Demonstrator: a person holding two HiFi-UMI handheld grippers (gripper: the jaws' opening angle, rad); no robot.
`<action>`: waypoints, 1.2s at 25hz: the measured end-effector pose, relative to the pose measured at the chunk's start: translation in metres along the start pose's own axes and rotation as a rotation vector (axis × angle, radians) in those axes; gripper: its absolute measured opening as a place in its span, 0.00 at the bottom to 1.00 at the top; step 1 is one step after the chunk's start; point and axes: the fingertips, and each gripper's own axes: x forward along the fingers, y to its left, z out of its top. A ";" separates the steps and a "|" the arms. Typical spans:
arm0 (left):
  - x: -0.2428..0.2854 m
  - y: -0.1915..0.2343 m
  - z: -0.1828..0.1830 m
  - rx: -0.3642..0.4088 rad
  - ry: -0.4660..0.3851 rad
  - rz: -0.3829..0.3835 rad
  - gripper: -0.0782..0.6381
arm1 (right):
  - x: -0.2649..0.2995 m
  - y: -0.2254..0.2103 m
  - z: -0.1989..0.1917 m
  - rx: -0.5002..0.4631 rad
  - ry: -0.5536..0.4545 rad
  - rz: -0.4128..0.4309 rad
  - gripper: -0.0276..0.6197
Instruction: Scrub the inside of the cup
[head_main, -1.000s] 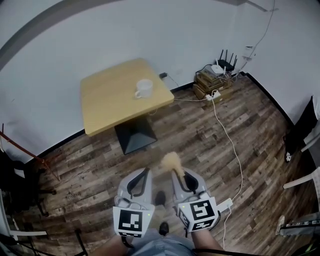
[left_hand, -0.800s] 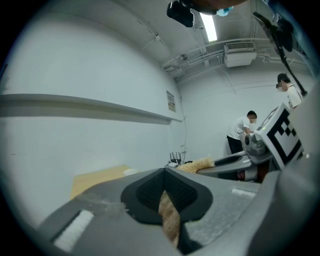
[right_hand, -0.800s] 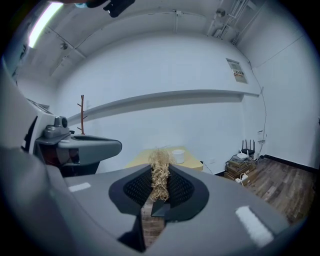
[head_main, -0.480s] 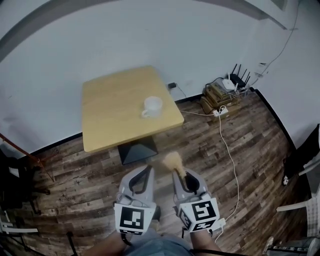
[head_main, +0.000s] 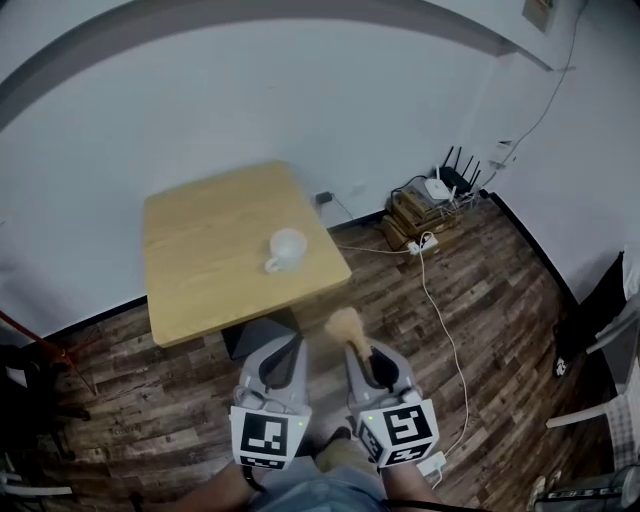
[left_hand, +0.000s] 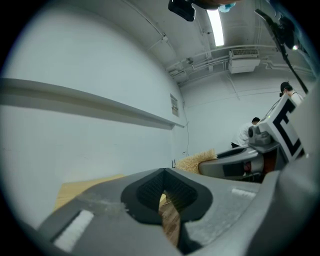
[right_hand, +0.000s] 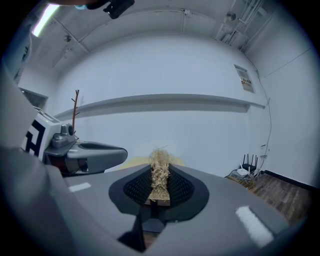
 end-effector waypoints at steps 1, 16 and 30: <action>0.005 -0.001 -0.001 -0.004 0.001 -0.005 0.14 | 0.001 -0.005 0.001 -0.002 -0.001 -0.006 0.14; 0.079 0.012 -0.016 -0.048 0.084 0.077 0.14 | 0.058 -0.063 -0.003 0.016 0.045 0.075 0.15; 0.159 0.059 0.003 -0.075 0.124 0.371 0.14 | 0.166 -0.111 0.030 -0.048 0.029 0.388 0.15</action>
